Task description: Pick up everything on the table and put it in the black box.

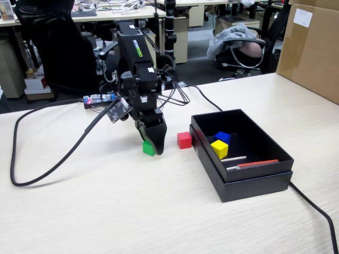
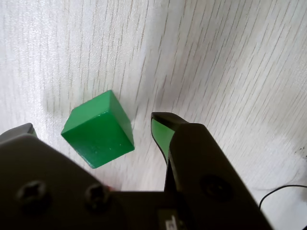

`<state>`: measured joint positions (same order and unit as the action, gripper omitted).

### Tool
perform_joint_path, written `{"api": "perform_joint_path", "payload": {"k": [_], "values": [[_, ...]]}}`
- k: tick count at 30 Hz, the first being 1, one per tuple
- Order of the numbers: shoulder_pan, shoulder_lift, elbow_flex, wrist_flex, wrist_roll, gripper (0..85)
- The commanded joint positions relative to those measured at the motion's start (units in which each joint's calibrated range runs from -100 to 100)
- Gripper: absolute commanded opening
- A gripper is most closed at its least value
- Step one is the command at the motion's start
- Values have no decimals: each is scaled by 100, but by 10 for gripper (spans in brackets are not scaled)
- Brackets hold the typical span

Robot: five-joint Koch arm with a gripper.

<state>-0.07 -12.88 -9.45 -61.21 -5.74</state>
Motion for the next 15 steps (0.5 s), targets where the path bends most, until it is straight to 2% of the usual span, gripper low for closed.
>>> {"api": "perform_joint_path", "payload": {"k": [1, 4, 7, 8, 10, 15], "values": [[-29, 43, 446, 17, -83, 436], [-20, 135, 555, 17, -107, 390], [-10, 273, 682, 17, -103, 269], [10, 881, 1063, 26, -59, 56], [10, 904, 1108, 26, -59, 23], [10, -72, 1271, -61, -34, 24]]}}
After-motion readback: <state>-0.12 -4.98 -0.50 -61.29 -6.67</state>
